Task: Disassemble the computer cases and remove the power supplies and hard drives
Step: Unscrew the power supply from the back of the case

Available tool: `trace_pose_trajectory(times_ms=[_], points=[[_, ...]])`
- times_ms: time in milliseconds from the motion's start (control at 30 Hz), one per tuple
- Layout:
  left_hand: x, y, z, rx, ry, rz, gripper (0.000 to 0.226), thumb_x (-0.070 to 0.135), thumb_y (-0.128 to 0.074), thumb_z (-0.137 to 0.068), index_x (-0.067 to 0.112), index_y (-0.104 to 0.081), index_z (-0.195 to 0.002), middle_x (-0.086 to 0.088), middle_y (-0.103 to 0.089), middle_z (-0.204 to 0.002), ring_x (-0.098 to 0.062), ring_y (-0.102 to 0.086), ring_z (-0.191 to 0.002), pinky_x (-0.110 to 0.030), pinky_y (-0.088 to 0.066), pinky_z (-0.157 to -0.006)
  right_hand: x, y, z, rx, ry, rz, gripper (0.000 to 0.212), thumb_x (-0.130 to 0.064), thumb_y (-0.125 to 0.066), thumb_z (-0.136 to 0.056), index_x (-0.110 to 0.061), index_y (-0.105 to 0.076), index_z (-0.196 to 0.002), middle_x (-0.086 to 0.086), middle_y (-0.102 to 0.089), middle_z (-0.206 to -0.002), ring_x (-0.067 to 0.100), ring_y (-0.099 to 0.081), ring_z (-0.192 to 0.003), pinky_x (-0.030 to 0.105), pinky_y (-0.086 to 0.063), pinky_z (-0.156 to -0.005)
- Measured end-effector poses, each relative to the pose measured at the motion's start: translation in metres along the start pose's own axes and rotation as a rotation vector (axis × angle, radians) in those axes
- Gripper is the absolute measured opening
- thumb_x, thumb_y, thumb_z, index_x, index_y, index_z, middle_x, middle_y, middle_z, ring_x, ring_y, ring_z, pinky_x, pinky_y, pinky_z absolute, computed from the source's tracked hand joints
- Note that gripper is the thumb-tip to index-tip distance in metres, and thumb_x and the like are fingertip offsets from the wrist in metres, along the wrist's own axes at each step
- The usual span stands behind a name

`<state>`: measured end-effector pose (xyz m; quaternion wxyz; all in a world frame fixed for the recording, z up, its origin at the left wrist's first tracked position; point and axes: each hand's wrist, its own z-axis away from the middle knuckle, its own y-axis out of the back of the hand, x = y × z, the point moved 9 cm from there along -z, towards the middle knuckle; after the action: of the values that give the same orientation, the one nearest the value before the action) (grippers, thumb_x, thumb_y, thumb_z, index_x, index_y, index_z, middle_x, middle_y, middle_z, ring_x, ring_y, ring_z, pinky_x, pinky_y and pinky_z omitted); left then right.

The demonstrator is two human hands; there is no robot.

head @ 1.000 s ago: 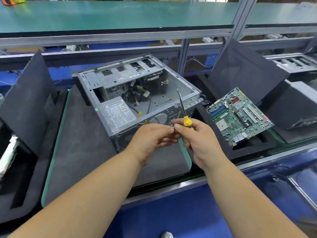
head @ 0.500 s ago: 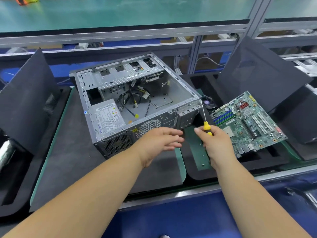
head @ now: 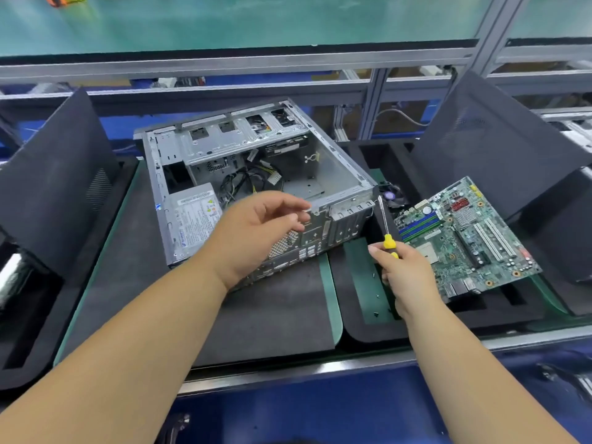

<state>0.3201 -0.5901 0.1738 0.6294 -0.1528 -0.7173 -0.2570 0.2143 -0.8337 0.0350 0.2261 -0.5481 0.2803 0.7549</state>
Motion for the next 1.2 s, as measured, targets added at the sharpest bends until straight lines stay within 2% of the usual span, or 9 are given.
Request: trace_pose_trajectory(times_ms=[100, 200, 300, 400, 467, 600, 767, 1000, 1200], points=[[0.009, 0.041, 0.004, 0.107, -0.043, -0.162, 0.026, 0.005, -0.058, -0.094, 0.024, -0.073, -0.100, 0.008, -0.074, -0.094, -0.008, -0.069, -0.093, -0.016, -0.051, -0.083, -0.025, -0.021, 0.015, -0.075, 0.111, -0.028, 0.011, -0.029, -0.070, -0.087, -0.021, -0.071, -0.080, -0.007, -0.059, -0.066, 0.007, -0.043, -0.048, 0.022, -0.037, -0.053], [0.005, 0.076, 0.009, 0.163, -0.036, -0.459, 0.019, 0.017, -0.061, -0.093, 0.032, -0.072, -0.097, 0.017, -0.070, -0.095, 0.002, -0.061, -0.093, -0.006, -0.044, -0.077, -0.042, -0.046, 0.035, -0.143, 0.180, -0.045, 0.014, -0.025, -0.070, -0.087, -0.016, -0.067, -0.077, -0.007, -0.056, -0.062, 0.007, -0.041, -0.047, 0.016, -0.036, -0.048], [-0.011, 0.088, 0.016, 0.075, -0.013, -0.722, 0.014, 0.028, -0.064, -0.090, 0.037, -0.067, -0.101, 0.023, -0.061, -0.108, 0.002, -0.052, -0.105, -0.017, -0.038, -0.086, -0.051, -0.071, 0.056, -0.196, 0.188, -0.053, 0.023, -0.030, -0.070, -0.081, -0.008, -0.064, -0.080, -0.003, -0.053, -0.064, 0.008, -0.040, -0.051, 0.015, -0.035, -0.049], [-0.027, 0.083, 0.025, -0.088, -0.047, -0.915, 0.038, 0.033, -0.072, -0.085, 0.032, -0.062, -0.122, 0.015, -0.056, -0.126, -0.009, -0.048, -0.121, -0.029, -0.040, -0.100, -0.054, -0.096, 0.077, -0.253, 0.183, -0.003, 0.019, -0.029, -0.072, -0.082, -0.011, -0.065, -0.079, -0.003, -0.051, -0.064, 0.009, -0.041, -0.052, 0.019, -0.036, -0.050], [-0.035, 0.082, 0.030, -0.131, -0.083, -0.993, 0.054, 0.032, -0.075, -0.083, 0.029, -0.055, -0.134, 0.012, -0.051, -0.137, -0.013, -0.042, -0.130, -0.029, -0.036, -0.108, -0.055, -0.110, 0.089, -0.284, 0.179, 0.041, 0.012, -0.024, -0.072, -0.086, -0.019, -0.068, -0.076, -0.006, -0.051, -0.062, 0.008, -0.042, -0.051, 0.017, -0.037, -0.048], [-0.041, 0.087, 0.030, -0.096, -0.160, -1.017, 0.054, 0.028, -0.070, -0.089, 0.031, -0.051, -0.139, 0.013, -0.049, -0.141, -0.013, -0.037, -0.133, -0.029, -0.033, -0.109, -0.049, -0.132, 0.112, -0.287, 0.146, 0.105, 0.016, -0.022, -0.071, -0.087, -0.021, -0.064, -0.072, -0.003, -0.051, -0.064, 0.009, -0.042, -0.050, 0.017, -0.037, -0.047], [-0.040, 0.088, 0.025, -0.088, -0.235, -1.002, 0.043, 0.028, -0.067, -0.089, 0.027, -0.058, -0.131, 0.009, -0.059, -0.125, -0.019, -0.046, -0.122, -0.033, -0.040, -0.100, -0.033, -0.147, 0.135, -0.234, 0.062, 0.102, 0.009, -0.023, -0.069, -0.089, -0.018, -0.067, -0.083, -0.008, -0.055, -0.062, 0.008, -0.042, -0.047, 0.018, -0.038, -0.047], [-0.046, 0.087, 0.028, -0.061, -0.288, -0.968, 0.043, 0.021, -0.063, -0.092, 0.023, -0.056, -0.135, 0.005, -0.057, -0.134, -0.021, -0.044, -0.127, -0.035, -0.040, -0.102, -0.021, -0.153, 0.154, -0.146, 0.027, 0.115, 0.008, -0.027, -0.066, -0.090, -0.026, -0.066, -0.082, -0.010, -0.059, -0.062, 0.008, -0.045, -0.049, 0.029, -0.040, -0.057], [-0.047, 0.087, 0.027, -0.061, -0.295, -0.985, 0.044, 0.023, -0.062, -0.093, 0.026, -0.054, -0.136, 0.008, -0.053, -0.142, -0.021, -0.044, -0.130, -0.034, -0.037, -0.105, -0.027, -0.151, 0.163, -0.113, 0.036, 0.130, 0.004, -0.027, -0.065, -0.092, -0.028, -0.067, -0.089, -0.006, -0.062, -0.070, 0.004, -0.047, -0.047, 0.020, -0.040, -0.048]])
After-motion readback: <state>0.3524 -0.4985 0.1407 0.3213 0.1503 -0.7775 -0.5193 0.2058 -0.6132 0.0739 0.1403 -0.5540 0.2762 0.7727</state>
